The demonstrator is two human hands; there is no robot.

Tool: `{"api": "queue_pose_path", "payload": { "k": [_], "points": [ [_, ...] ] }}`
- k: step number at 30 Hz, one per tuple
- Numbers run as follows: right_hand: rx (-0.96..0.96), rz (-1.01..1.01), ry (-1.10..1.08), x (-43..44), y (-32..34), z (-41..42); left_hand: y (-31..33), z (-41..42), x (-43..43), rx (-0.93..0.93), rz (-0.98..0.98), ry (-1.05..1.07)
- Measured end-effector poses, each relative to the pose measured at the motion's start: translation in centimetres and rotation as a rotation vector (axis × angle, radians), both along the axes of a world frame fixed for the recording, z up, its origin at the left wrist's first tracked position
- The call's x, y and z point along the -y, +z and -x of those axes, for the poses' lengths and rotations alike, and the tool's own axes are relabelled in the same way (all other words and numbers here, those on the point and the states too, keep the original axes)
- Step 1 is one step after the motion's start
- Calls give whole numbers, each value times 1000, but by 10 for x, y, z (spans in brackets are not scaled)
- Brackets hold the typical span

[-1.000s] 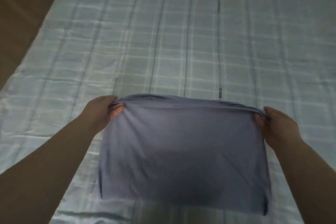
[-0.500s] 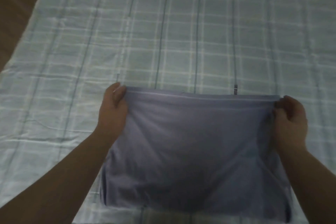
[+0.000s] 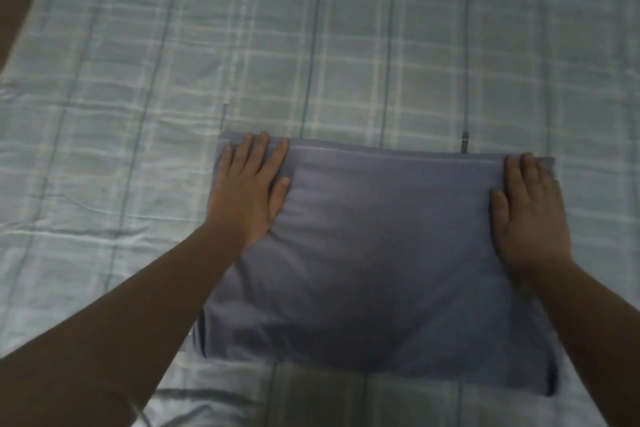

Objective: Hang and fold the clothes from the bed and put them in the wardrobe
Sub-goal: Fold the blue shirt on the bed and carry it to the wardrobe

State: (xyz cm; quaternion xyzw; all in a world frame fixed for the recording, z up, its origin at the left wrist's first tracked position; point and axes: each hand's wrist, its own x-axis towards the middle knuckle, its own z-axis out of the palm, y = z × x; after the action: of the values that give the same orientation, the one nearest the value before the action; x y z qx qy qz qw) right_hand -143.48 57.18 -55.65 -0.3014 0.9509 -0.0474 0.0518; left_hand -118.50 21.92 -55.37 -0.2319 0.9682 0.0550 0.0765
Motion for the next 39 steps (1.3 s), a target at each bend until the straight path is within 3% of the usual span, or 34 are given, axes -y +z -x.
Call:
{"api": "queue_pose_path", "payload": {
  "k": [5,11,16,22,27,32,36,39],
  "points": [
    [-36,160,33,-30,26,-56,19,-55,-48,-161,-29,-11],
    [33,106,59,-93,22,-142,15,-139,-100,-65,-98,-36],
    [53,46,35,-110,3,-145,-3,-151,-95,-45,-65,-89],
    [114,108,-10,-106,16,-145,13,-142,-99,-44,-72,-50],
    [197,281,-126,-101,42,-137,45,-76,-120,-147,-184,-91],
    [283,427,-453,-101,59,-129,66,46,-175,-166,-358,-213],
    [364,375,-623,-111,57,-123,71,139,-240,-97,-596,-74],
    [471,347,-655,-119,52,-128,66,191,-289,-60,-551,-12]
  ]
}}
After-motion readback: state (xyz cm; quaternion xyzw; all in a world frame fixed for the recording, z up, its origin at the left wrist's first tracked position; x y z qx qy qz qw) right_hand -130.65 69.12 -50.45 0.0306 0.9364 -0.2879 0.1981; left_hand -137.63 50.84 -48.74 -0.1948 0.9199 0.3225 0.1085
